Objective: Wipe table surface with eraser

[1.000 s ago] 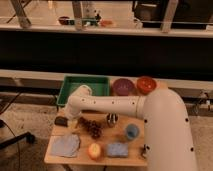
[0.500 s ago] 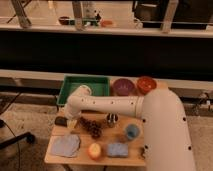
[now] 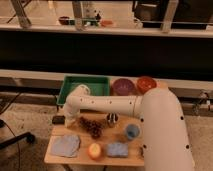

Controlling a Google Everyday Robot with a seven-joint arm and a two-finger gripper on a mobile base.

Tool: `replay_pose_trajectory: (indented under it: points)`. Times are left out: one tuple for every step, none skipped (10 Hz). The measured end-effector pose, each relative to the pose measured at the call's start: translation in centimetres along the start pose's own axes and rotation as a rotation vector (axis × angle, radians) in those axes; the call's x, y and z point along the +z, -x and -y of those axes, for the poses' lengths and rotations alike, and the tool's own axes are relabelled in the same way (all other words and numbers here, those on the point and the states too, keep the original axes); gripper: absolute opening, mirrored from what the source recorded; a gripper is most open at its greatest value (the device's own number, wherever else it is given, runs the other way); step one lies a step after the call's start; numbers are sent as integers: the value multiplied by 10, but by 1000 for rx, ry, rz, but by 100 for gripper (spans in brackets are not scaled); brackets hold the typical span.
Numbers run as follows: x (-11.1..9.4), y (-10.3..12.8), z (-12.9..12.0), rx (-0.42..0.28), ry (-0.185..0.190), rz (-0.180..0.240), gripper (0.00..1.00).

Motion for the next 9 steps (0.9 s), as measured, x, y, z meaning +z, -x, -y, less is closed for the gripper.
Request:
replay_pose_trajectory:
  points:
    - [0, 0, 0, 0, 3, -2, 57]
    - [1, -1, 0, 0, 10, -4, 57]
    - [2, 0, 1, -1, 19, -5, 57]
    - [3, 0, 1, -3, 26, -6, 55]
    - [4, 2, 2, -9, 35, -8, 47]
    - [5, 4, 2, -17, 47, -14, 39]
    - [5, 6, 3, -22, 52, -18, 35]
    - [5, 7, 4, -26, 55, -21, 28]
    - [2, 9, 5, -34, 55, -27, 16]
